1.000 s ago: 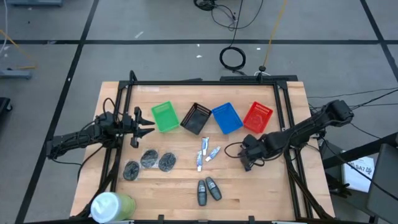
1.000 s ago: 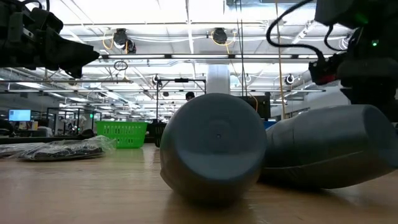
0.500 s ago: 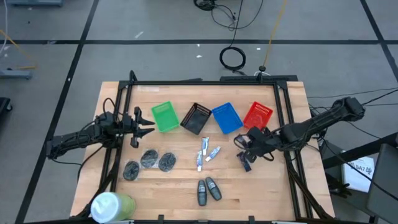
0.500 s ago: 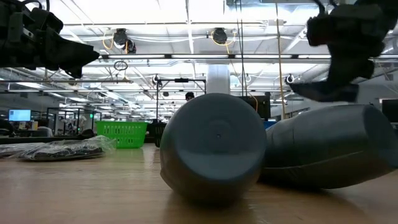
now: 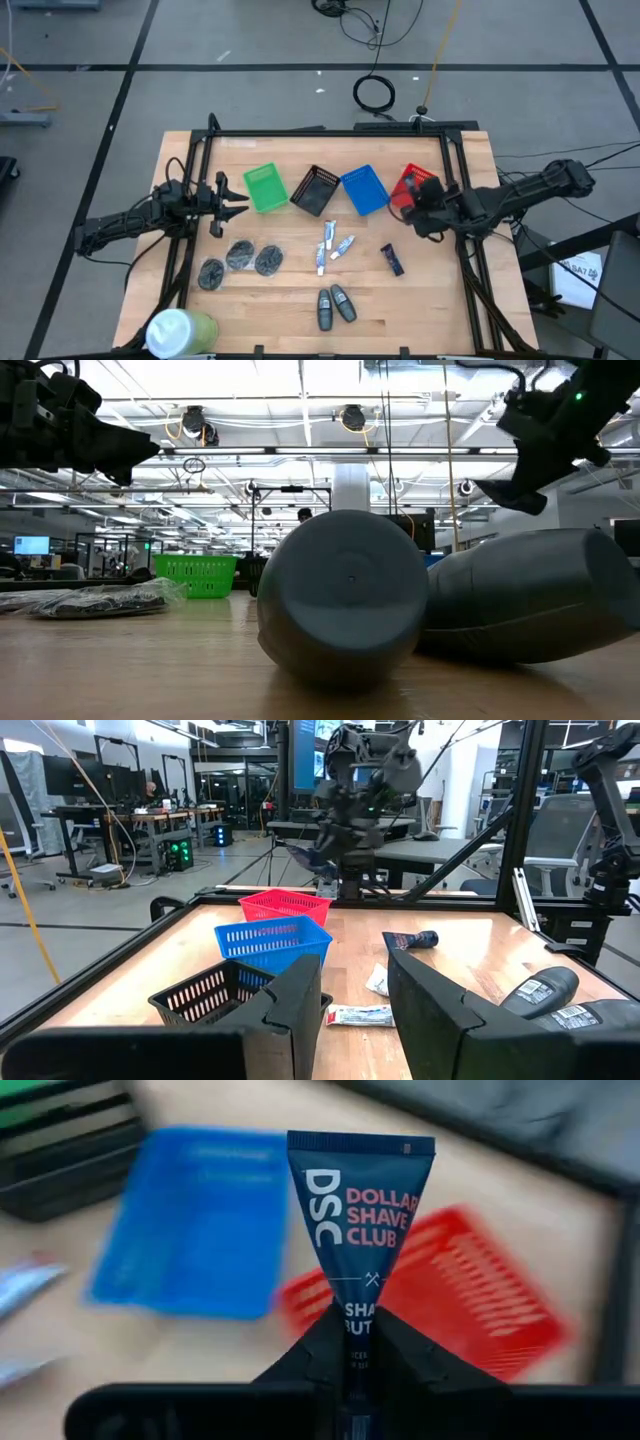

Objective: Pick & Place Travel size toiletries
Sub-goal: Put the right blue shave cream into the red bin

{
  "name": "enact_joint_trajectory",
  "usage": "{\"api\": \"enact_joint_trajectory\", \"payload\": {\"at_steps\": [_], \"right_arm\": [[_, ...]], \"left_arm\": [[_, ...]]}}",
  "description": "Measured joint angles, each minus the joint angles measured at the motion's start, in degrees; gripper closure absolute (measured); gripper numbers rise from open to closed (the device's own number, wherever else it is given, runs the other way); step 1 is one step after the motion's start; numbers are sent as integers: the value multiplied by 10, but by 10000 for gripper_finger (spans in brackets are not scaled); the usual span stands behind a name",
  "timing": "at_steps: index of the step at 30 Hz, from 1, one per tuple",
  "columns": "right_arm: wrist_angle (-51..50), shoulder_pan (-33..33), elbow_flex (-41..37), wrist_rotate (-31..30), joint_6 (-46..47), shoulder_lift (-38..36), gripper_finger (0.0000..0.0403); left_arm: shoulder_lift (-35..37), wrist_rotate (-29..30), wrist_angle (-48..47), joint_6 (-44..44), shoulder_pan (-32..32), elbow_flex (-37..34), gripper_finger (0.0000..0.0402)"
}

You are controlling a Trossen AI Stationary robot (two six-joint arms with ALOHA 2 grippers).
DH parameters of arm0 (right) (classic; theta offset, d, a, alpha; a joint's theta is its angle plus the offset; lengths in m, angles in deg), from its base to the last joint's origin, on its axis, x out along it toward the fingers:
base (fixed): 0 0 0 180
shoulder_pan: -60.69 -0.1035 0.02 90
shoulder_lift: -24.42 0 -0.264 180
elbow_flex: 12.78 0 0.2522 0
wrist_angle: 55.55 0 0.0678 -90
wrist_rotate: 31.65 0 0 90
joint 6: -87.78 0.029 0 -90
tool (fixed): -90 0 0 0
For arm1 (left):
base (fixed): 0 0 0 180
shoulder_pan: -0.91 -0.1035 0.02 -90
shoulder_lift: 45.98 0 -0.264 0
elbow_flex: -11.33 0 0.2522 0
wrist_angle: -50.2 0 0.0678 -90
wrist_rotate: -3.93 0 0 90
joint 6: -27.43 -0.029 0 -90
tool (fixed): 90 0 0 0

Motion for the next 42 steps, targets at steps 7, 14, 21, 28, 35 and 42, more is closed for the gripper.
{"api": "enact_joint_trajectory", "payload": {"at_steps": [7,14,21,28,35,42], "right_arm": [[54,62,-40,-22,-44,-1,378],[57,103,-54,7,-64,-9,380],[65,180,-54,160,-133,-49,380],[181,239,-54,172,-293,-78,380],[291,225,-59,175,-408,-115,380],[428,217,-108,319,-504,-159,379]], "left_arm": [[0,0,0,0,0,0,286],[0,0,0,0,0,0,286],[0,0,0,0,0,0,286],[0,0,0,0,0,0,286],[0,0,0,0,0,0,286],[0,0,0,0,0,0,286]]}}
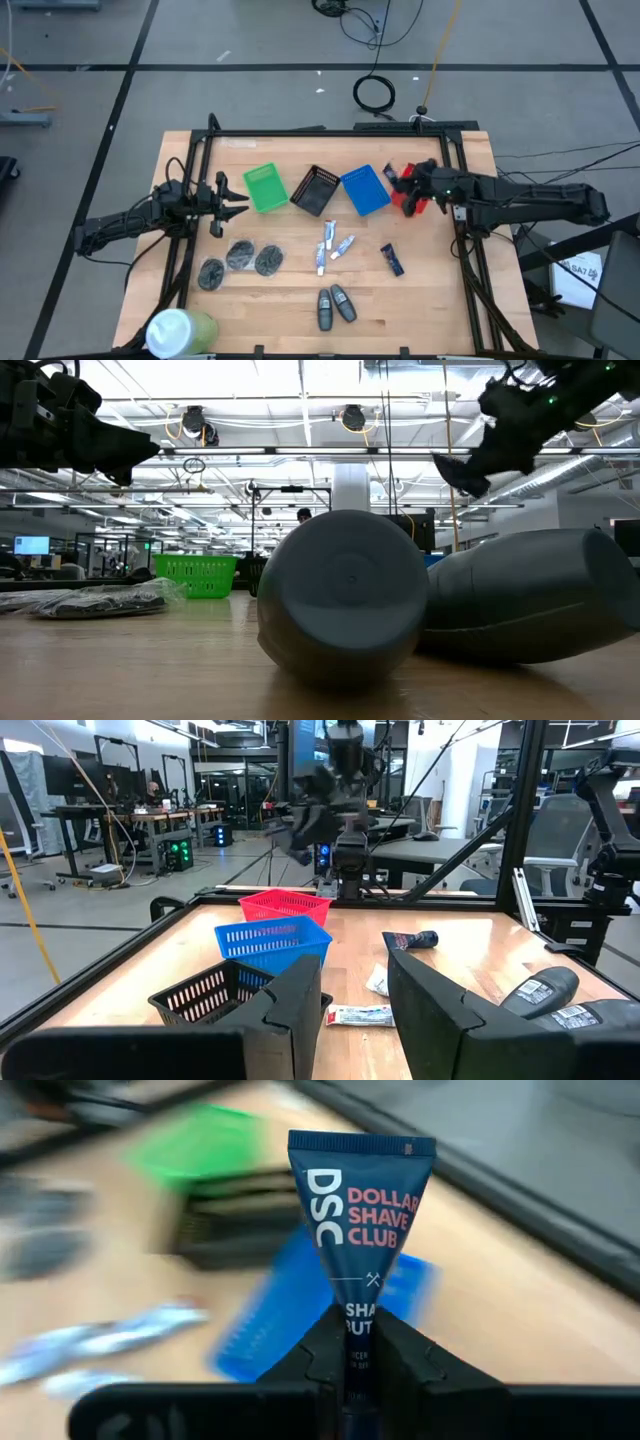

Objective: Pick & Place Travel size toiletries
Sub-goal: Put the right blue shave cream into the red bin

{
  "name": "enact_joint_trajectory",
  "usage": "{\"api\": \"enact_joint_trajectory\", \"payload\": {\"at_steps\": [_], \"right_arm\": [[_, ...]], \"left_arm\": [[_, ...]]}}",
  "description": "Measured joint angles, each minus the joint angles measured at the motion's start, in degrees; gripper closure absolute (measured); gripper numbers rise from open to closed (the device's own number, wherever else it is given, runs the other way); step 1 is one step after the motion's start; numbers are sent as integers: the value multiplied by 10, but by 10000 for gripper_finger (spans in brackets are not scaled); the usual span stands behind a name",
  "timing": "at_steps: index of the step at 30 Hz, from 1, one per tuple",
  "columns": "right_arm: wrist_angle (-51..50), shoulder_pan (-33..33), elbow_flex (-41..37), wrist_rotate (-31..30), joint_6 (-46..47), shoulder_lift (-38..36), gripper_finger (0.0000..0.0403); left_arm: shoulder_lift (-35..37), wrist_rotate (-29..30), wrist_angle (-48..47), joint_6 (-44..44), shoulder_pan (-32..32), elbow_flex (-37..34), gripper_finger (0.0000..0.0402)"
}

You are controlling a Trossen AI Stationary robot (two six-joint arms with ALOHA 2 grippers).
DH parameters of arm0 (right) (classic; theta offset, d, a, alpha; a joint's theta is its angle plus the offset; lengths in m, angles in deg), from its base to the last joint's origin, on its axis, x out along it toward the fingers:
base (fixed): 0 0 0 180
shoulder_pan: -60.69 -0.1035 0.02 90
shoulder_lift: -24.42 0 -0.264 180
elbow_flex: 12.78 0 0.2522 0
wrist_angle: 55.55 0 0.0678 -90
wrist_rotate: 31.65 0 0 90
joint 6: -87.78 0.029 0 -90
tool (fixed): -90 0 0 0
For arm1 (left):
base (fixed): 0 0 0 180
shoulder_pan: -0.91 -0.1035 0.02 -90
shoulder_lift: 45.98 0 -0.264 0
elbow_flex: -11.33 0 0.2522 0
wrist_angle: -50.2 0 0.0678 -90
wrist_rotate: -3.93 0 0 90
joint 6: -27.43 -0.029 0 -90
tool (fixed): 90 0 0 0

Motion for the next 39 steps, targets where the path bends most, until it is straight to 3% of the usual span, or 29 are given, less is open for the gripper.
{"api": "enact_joint_trajectory", "payload": {"at_steps": [5,11,16,22,25,27,34,36,39], "right_arm": [[145,0,-42,182,-19,-10,379],[364,0,-130,294,4,-4,379],[481,0,-183,318,36,-7,379],[401,3,-143,299,49,-19,382],[306,2,-93,262,25,-24,383],[220,2,-54,203,15,-24,383],[-100,3,38,-109,100,-23,383],[-157,3,38,-149,141,-22,381],[-205,3,29,-162,196,-13,379]], "left_arm": [[0,0,0,0,0,0,286],[0,0,0,0,0,0,286],[0,0,0,0,0,0,286],[0,0,0,0,0,0,286],[0,0,0,0,0,0,286],[0,0,0,0,0,0,286],[0,0,0,0,0,0,286],[0,0,0,0,0,0,286],[0,0,0,0,0,0,286]]}}
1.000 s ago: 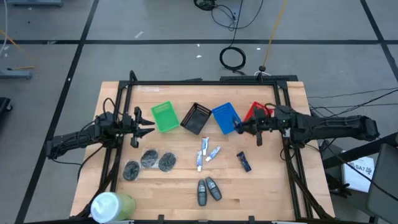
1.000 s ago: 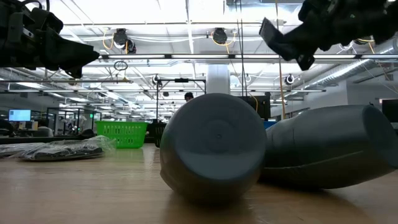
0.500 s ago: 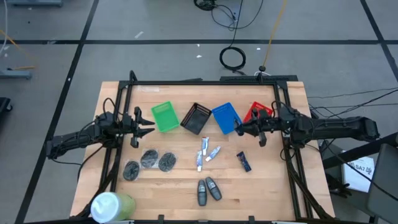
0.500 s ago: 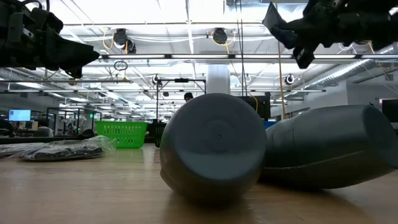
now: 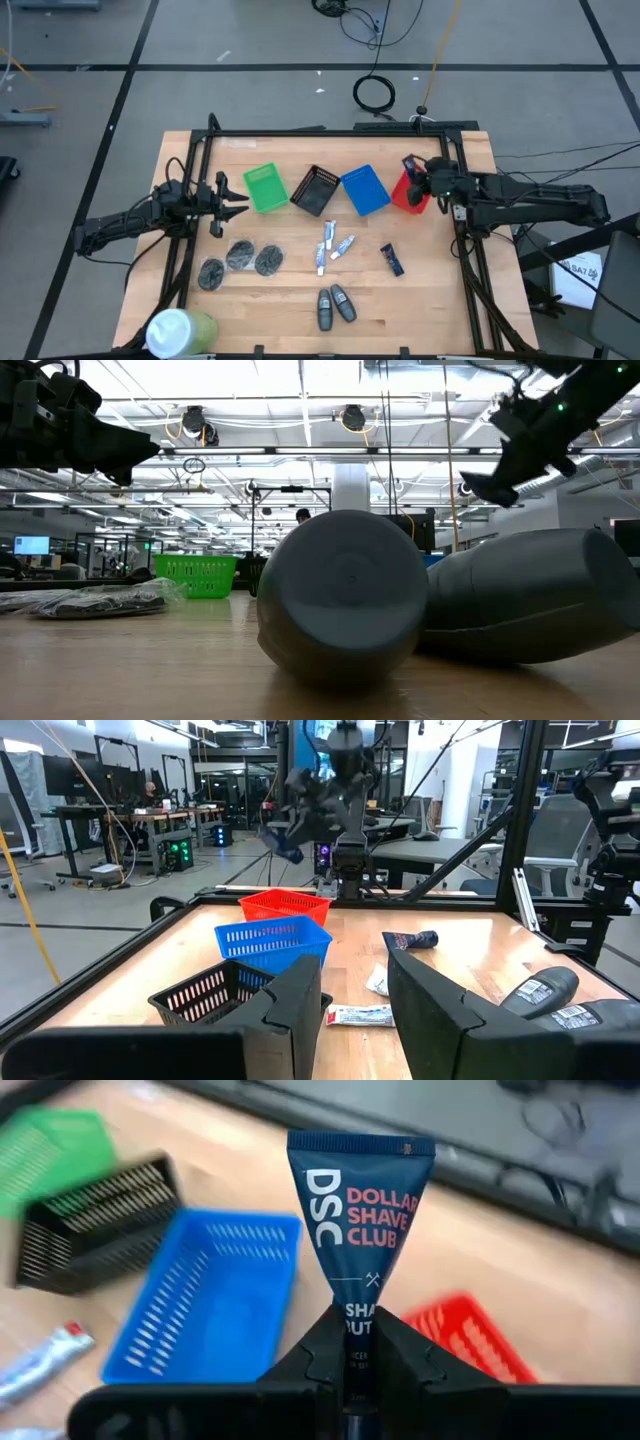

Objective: Pick & Place Travel size toiletries
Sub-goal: Put the right blue shave cream into the red bin, then put the blue shave cream into the red bin

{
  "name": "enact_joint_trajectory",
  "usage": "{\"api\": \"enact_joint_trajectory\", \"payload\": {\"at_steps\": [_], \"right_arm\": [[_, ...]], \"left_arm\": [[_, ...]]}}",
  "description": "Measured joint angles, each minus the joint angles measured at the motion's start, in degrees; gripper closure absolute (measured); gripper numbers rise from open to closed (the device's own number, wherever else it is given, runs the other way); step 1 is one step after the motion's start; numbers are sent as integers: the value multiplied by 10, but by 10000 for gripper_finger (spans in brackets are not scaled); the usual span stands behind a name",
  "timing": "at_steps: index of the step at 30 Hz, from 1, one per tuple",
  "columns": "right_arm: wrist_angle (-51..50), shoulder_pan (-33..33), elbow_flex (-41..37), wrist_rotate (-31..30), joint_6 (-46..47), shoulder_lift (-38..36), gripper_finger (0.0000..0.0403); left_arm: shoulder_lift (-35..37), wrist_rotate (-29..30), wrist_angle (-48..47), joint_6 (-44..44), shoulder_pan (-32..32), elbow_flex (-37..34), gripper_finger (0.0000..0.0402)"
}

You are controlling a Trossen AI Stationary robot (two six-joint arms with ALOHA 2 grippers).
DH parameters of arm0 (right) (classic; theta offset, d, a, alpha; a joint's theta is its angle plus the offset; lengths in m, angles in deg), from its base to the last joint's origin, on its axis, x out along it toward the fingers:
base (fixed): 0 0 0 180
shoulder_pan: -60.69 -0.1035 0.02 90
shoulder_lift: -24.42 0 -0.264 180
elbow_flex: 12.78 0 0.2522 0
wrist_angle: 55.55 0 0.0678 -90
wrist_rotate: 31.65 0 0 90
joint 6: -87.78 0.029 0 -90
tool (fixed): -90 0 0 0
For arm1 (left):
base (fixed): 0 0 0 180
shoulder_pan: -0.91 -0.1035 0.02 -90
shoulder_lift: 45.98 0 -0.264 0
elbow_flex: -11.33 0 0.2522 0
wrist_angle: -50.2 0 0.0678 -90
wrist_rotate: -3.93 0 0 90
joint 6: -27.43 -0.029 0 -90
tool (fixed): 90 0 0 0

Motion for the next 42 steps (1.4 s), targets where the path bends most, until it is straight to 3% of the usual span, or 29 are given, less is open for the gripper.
{"api": "enact_joint_trajectory", "payload": {"at_steps": [18,23,36,42], "right_arm": [[-13,0,-97,1,131,35,371],[-11,0,-107,1,131,35,359],[2,0,-107,0,126,35,278],[110,-1,-107,32,19,31,266]], "left_arm": [[0,0,0,0,0,0,286],[0,0,0,0,0,0,286],[0,0,0,0,0,0,286],[0,0,0,0,0,0,286]]}}
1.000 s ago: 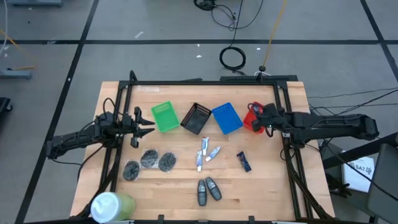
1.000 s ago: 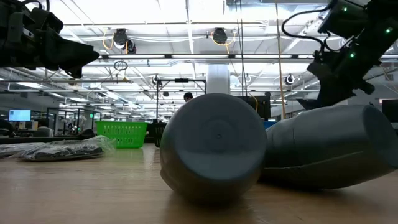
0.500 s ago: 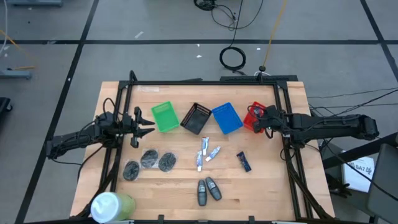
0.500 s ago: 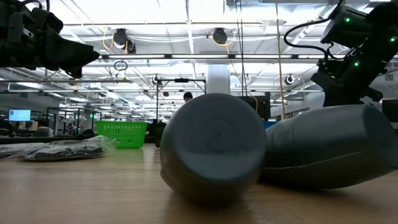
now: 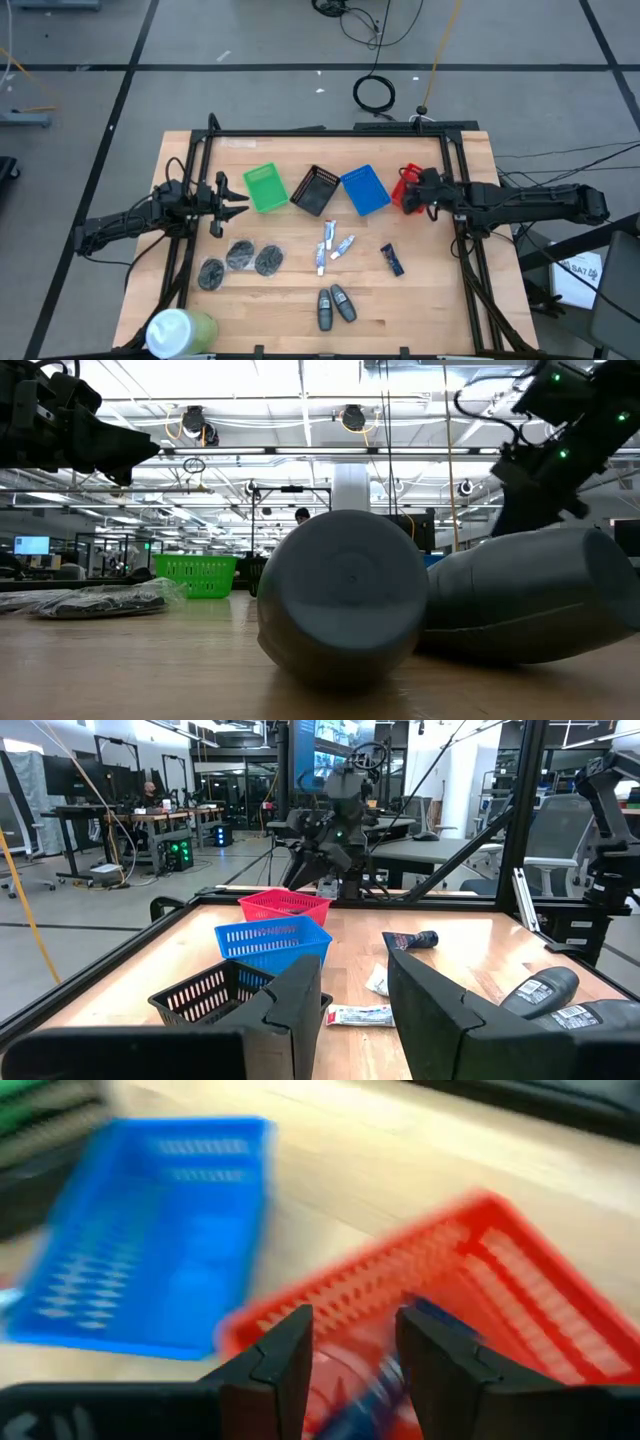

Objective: Pick & Place Travel size toiletries
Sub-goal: Put the blue shave cream into the red bin

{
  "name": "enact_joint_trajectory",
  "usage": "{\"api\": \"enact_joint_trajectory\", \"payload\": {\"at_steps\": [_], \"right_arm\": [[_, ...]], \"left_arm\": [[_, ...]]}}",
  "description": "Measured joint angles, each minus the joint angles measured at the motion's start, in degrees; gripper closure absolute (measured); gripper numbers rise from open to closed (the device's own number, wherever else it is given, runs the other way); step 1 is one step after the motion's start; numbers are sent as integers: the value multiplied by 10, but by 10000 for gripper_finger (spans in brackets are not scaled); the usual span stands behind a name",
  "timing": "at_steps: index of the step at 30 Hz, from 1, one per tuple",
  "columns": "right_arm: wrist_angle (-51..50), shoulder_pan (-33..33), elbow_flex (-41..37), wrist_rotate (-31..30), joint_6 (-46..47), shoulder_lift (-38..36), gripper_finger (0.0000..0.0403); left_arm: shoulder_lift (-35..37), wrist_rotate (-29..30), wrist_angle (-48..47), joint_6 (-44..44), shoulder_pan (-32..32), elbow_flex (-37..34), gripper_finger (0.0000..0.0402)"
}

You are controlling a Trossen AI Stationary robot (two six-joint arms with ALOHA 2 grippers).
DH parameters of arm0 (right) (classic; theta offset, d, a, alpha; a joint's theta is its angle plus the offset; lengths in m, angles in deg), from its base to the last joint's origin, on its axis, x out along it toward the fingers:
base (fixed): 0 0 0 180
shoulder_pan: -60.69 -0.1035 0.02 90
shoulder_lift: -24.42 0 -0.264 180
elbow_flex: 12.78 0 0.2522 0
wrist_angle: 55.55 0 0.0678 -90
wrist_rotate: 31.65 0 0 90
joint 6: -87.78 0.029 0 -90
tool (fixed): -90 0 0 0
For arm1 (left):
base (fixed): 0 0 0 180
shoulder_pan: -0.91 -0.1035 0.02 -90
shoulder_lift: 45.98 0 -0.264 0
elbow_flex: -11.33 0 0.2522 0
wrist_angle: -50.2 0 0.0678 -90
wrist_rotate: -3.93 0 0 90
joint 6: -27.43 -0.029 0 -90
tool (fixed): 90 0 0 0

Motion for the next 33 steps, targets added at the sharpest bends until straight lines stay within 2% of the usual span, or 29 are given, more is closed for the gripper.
{"api": "enact_joint_trajectory", "payload": {"at_steps": [3,6,8,11,18,28,33], "right_arm": [[87,-1,0,70,-93,0,270],[166,-19,0,135,-148,0,276],[198,-41,3,150,-161,0,277],[190,-77,28,146,-158,5,279],[53,-171,146,105,-99,78,292],[-160,-284,343,106,31,282,323],[-239,-323,434,160,39,380,355]], "left_arm": [[0,0,0,0,0,0,286],[0,0,0,0,0,0,286],[0,0,0,0,0,0,286],[0,0,0,0,0,0,286],[0,0,0,0,0,0,286],[0,0,0,0,0,0,286],[0,0,0,0,0,0,286]]}}
